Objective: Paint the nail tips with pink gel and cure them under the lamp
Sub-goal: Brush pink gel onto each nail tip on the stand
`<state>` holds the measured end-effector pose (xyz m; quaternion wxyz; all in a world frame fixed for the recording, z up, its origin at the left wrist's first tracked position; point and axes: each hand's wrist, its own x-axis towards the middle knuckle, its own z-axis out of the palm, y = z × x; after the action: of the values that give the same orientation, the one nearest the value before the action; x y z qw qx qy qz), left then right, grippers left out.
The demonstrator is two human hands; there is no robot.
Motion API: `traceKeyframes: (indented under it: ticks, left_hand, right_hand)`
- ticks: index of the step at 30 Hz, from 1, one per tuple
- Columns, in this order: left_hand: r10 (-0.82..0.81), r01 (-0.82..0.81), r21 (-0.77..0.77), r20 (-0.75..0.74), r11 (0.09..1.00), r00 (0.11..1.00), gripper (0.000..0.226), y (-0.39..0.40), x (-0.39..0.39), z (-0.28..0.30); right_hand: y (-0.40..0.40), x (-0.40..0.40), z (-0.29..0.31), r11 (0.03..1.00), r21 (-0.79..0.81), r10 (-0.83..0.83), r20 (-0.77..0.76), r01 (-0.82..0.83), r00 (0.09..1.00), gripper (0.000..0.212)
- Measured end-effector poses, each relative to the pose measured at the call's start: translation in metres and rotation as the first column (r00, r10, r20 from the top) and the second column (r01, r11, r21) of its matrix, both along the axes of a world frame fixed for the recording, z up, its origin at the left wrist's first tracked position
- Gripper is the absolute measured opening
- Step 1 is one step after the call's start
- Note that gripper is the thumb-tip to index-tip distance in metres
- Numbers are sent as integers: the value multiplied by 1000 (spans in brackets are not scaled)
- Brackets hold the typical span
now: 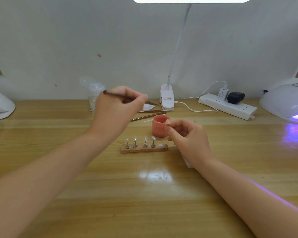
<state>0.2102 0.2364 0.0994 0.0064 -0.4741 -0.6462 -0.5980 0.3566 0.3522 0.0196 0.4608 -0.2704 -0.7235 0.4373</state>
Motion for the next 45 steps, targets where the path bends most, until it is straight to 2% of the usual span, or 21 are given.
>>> traceKeyframes:
  ticks: [6, 10, 18, 20, 23, 26, 28, 34, 39, 45]
  left_hand:
    - [4, -86, -342, -232, 936, 973, 23, 47, -4, 32]
    - [-12, -138, -474, -299, 870, 954, 28, 69, -1, 29]
    - [-34, -154, -654, -266, 741, 963, 20, 84, 1, 10]
    - [-6, -110, -620, -181, 777, 983, 21, 84, -3, 10]
    - [75, -19, -459, 104, 888, 992, 16, 80, -13, 14]
    - [106, 23, -326, 373, 945, 922, 13, 70, -26, 13]
    - [127, 16, -289, 469, 957, 874, 13, 63, -33, 9]
    - [167, -16, -276, 535, 961, 828, 15, 49, -47, -6]
    - [86, 29, -181, 596, 983, 799, 16, 50, -44, -5]
    - [122, 27, -238, 589, 971, 799, 16, 52, -42, -14]
  right_hand:
    - [-2, 1, 2, 1000, 9, -8, -17, 9, 1000, 3]
    - [-3, -1, 2, 1000, 19, -14, -27, 15, 1000, 7]
    - [-2, -2, 0, 1000, 22, 2, -48, -1, 999, 6]
    - [-1, -2, 0, 1000, 23, 0, -45, 1, 999, 6]
    - [-1, -2, -1, 1000, 22, -2, -42, 3, 999, 6]
    - [-2, -2, -1, 1000, 23, -3, -39, 4, 999, 9]
    - [-2, -3, 0, 1000, 27, -3, -32, 4, 999, 9]
    - [-1, -2, -1, 1000, 29, 6, -21, -5, 1000, 8]
    - [-1, -2, -1, 999, 34, 8, -23, -7, 1000, 6]
    - [0, -2, -1, 999, 41, 17, -26, -16, 1000, 5]
